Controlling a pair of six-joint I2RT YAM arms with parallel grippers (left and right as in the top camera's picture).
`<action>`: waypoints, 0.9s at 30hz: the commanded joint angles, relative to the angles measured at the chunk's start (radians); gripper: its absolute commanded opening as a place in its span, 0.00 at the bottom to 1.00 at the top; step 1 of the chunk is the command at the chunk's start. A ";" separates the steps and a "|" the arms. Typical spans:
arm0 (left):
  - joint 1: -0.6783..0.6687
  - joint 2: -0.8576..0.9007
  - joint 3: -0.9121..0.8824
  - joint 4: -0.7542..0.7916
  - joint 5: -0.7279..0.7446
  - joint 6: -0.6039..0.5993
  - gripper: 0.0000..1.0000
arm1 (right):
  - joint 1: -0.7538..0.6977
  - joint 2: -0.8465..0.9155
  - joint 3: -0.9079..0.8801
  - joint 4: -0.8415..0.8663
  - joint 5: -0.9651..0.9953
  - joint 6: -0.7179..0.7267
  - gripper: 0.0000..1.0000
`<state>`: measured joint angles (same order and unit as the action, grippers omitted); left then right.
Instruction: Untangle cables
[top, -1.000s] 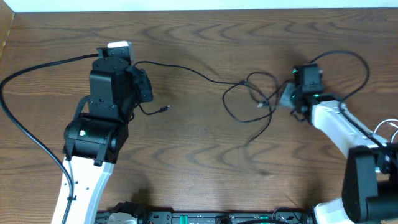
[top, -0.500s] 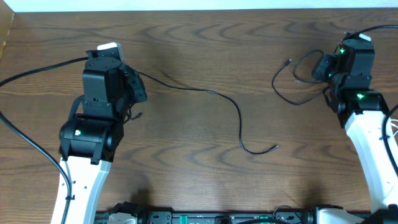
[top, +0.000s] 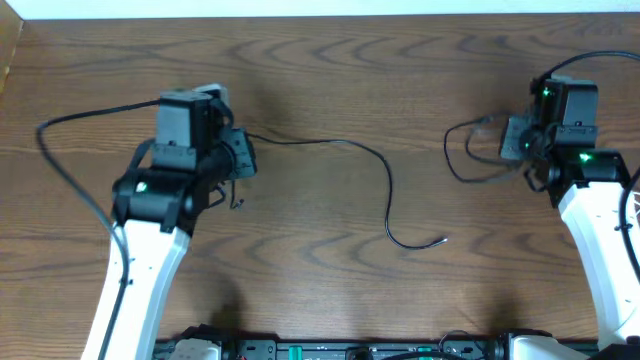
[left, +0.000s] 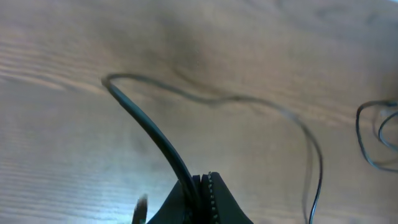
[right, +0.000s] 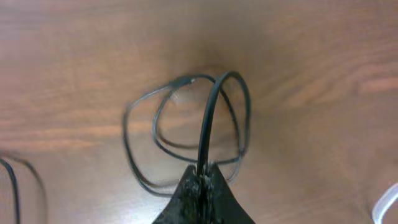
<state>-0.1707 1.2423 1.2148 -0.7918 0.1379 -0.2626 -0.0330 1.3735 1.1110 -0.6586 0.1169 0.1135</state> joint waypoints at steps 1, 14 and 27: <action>-0.038 0.060 -0.018 -0.003 0.035 -0.005 0.07 | -0.042 -0.007 0.088 -0.055 0.072 -0.048 0.01; -0.290 0.280 -0.018 0.124 0.035 -0.005 0.07 | -0.283 -0.008 0.408 -0.214 0.328 -0.048 0.01; -0.427 0.371 -0.018 0.161 0.035 -0.005 0.08 | -0.367 0.023 0.418 -0.191 0.363 -0.031 0.01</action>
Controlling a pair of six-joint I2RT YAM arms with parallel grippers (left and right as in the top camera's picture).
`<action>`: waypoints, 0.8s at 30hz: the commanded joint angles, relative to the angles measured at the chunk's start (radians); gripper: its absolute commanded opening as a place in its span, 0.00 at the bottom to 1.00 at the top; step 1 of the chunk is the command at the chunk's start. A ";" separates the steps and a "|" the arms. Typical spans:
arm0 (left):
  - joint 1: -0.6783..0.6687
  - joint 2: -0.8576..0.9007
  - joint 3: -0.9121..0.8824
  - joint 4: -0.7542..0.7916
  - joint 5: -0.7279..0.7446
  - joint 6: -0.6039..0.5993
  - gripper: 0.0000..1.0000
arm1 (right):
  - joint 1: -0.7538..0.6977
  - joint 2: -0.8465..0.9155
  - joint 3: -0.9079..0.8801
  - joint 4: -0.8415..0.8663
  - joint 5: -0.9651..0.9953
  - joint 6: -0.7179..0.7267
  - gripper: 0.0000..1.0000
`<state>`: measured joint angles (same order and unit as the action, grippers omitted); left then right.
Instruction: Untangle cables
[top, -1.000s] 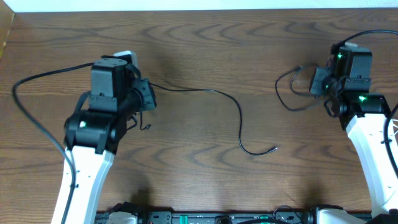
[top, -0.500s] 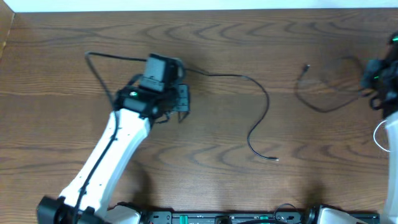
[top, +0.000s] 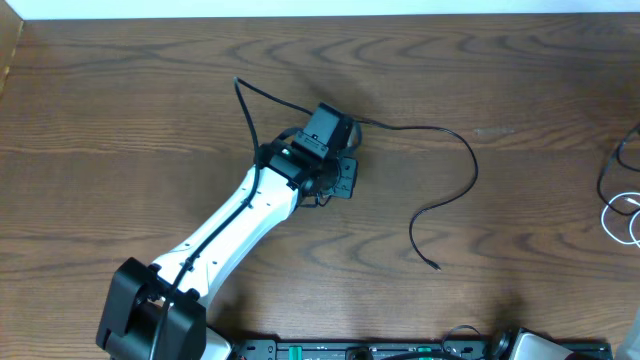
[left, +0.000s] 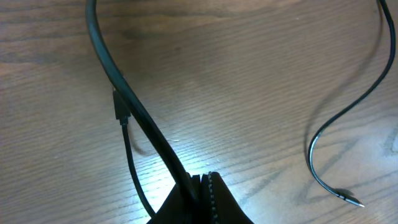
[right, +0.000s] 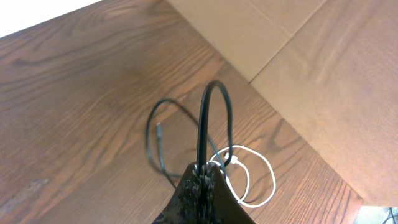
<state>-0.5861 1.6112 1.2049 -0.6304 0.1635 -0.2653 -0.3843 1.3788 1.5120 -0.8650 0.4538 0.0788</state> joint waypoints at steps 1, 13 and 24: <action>-0.015 0.002 -0.008 -0.001 0.009 -0.003 0.08 | -0.017 0.021 0.018 0.024 0.026 0.010 0.01; -0.016 0.002 -0.008 -0.013 0.009 -0.003 0.08 | -0.099 0.109 0.017 0.050 0.005 0.076 0.20; -0.016 0.002 -0.008 -0.008 0.009 -0.003 0.07 | -0.061 0.127 0.016 -0.020 -0.629 0.078 0.66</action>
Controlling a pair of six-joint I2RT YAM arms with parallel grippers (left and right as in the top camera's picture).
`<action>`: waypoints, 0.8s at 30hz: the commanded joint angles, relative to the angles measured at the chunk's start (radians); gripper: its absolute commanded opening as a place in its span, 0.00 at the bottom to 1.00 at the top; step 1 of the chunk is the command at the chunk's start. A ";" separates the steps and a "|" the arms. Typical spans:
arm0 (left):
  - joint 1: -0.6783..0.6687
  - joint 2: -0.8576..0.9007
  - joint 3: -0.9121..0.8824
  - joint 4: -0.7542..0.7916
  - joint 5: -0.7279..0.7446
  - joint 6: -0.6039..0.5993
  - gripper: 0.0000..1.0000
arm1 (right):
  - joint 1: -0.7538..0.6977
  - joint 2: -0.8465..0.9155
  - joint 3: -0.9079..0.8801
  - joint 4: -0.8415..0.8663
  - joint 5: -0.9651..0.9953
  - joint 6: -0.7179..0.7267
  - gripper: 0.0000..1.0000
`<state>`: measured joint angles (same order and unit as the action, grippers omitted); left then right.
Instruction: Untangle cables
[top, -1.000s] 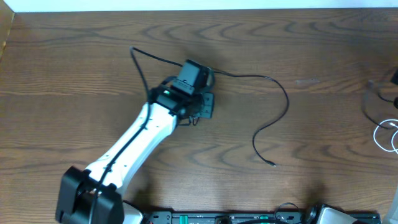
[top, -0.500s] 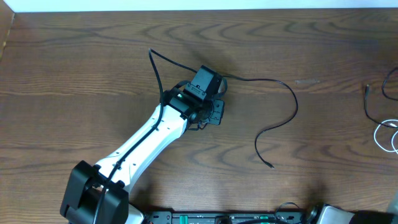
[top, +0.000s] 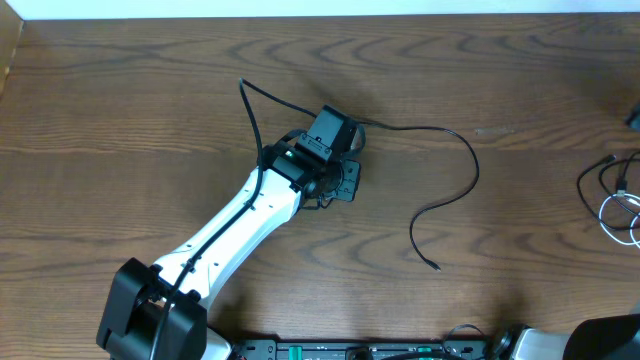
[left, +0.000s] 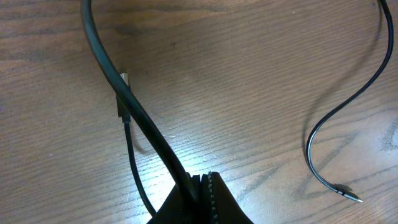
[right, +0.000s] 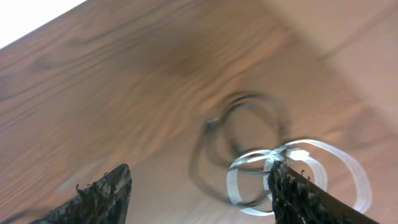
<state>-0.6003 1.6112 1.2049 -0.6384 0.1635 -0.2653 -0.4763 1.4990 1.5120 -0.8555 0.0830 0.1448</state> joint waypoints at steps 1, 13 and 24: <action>-0.002 0.002 -0.008 0.000 0.009 -0.003 0.08 | 0.047 0.007 0.015 -0.050 -0.287 0.012 0.66; -0.002 0.002 -0.008 0.000 0.009 -0.003 0.08 | 0.313 0.033 -0.076 -0.209 -0.323 0.012 0.68; -0.002 0.002 -0.008 0.000 0.009 -0.003 0.07 | 0.531 0.040 -0.349 -0.112 -0.322 0.228 0.65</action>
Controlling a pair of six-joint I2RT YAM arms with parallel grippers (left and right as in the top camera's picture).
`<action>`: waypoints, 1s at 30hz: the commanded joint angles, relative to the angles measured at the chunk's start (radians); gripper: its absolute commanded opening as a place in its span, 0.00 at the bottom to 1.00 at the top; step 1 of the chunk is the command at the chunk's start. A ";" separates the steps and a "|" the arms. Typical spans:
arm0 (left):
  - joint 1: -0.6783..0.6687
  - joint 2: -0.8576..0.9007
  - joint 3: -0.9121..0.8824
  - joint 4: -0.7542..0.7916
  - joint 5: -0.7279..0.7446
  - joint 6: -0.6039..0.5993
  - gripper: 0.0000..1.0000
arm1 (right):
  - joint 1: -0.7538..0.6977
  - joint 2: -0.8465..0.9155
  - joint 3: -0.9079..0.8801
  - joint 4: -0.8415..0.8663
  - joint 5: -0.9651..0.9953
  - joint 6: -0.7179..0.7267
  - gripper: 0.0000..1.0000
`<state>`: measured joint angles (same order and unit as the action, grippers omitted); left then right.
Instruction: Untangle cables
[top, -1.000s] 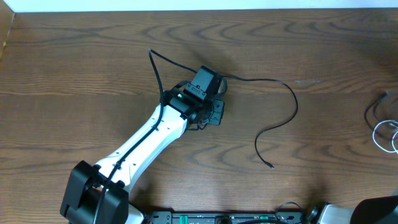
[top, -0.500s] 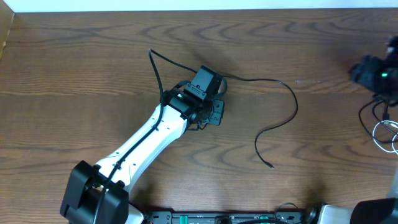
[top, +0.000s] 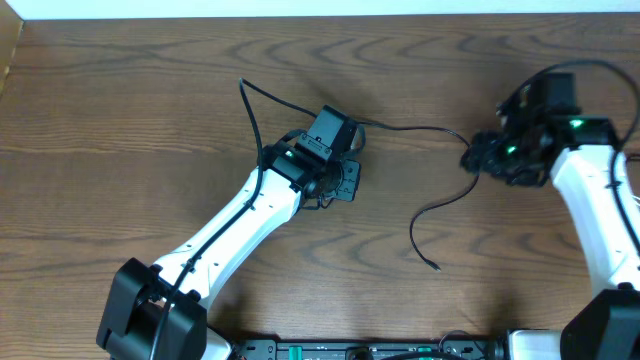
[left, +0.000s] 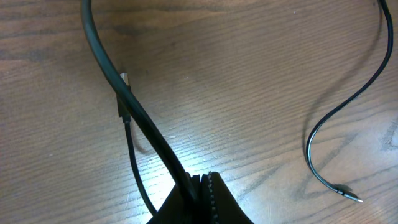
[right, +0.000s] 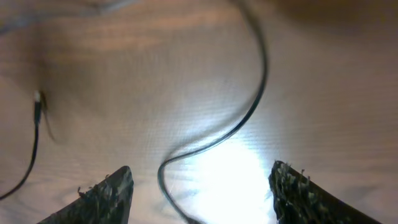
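Observation:
A long thin black cable (top: 462, 195) runs from an end at the upper left, past my left gripper (top: 346, 182), then bends right and down to a jack tip (top: 436, 267). My left gripper (left: 200, 185) is shut on this cable (left: 134, 109), which rises to the upper left in its wrist view. A small connector (left: 124, 81) lies beside it. My right gripper (top: 481, 156) hangs open over the cable's right bend. In the right wrist view the cable (right: 249, 115) curves across the table between its spread fingers (right: 106, 194).
Brown wooden table (top: 120, 200) with a pale wall strip along its far edge. The left arm (top: 230, 235) crosses the table diagonally from the front left. The right arm (top: 600, 230) covers the right edge. A plug tip (right: 37, 98) shows at the left of the right wrist view.
My right gripper, which was open over coiled black and white cables at the far right edge, now hangs open over the long cable's right bend. The left gripper and its cable have not moved.
My left gripper held the long cable at the left while the right was shut on a coiled black cable at the right. Then the left stood at centre and the right held the coil beside a white cable. Then the right was open, and now is over the long cable.

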<state>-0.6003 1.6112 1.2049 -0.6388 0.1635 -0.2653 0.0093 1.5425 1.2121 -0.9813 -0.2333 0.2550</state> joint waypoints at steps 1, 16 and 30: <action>-0.002 0.002 -0.008 0.000 0.010 -0.003 0.08 | 0.068 -0.003 -0.073 0.028 -0.005 0.135 0.65; -0.002 0.002 -0.008 -0.004 0.010 -0.003 0.07 | 0.269 -0.003 -0.353 0.344 -0.005 0.426 0.56; -0.002 0.002 -0.008 -0.011 0.010 -0.003 0.08 | 0.295 -0.003 -0.493 0.544 0.079 0.553 0.46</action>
<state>-0.6003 1.6112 1.2049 -0.6468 0.1635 -0.2657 0.2859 1.5425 0.7395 -0.4675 -0.1745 0.7826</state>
